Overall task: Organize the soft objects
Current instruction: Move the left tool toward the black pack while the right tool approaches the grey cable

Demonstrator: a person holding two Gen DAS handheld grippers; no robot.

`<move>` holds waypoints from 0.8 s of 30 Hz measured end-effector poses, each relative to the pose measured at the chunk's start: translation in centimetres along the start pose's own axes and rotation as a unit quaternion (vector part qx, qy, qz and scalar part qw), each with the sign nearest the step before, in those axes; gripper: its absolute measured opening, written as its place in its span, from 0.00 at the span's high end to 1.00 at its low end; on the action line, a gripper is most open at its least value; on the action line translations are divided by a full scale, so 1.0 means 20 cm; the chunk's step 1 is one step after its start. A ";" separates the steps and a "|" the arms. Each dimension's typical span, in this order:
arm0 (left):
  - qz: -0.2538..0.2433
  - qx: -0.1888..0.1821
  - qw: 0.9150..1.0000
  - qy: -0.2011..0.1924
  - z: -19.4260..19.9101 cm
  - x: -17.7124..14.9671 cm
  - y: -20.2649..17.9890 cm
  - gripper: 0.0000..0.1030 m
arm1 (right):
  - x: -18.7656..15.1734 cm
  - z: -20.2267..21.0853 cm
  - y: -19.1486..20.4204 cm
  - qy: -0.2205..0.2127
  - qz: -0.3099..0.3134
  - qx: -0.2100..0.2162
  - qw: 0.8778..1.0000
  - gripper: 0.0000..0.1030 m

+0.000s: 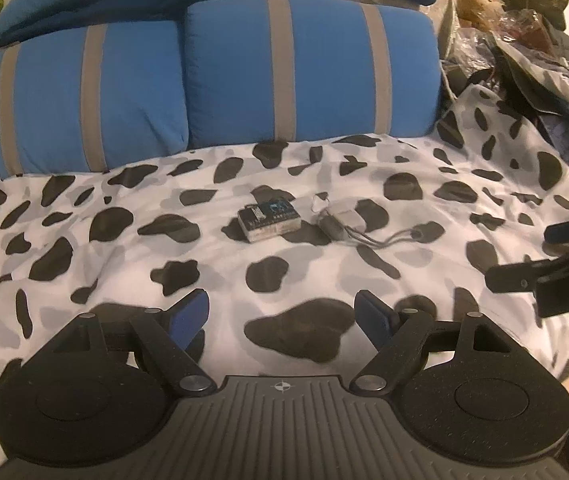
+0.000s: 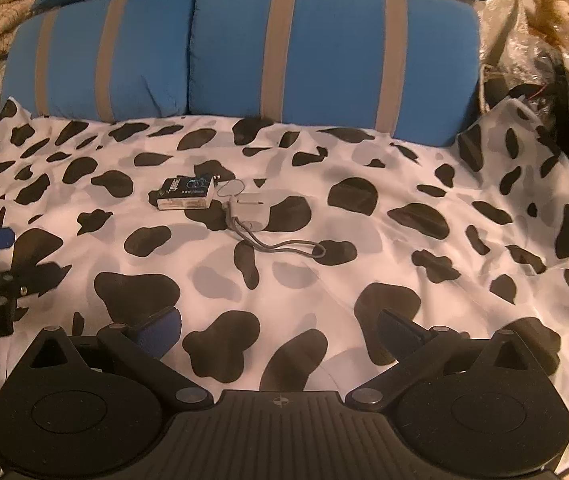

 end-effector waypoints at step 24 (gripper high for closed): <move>0.004 -0.010 1.000 0.011 -0.28 0.23 0.03 0.23 | 0.26 -0.41 0.00 -0.007 0.035 0.076 0.996 0.06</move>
Point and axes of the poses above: each gripper's, at about its wrist camera, not at the fingertips, and z roughly against the way its jaws point, y to its left, x to its top, the point moved 5 cm from there along -z, roughly the way its jaws point, and after that the axes turned 11 degrees about z, right-handed, at the moved point
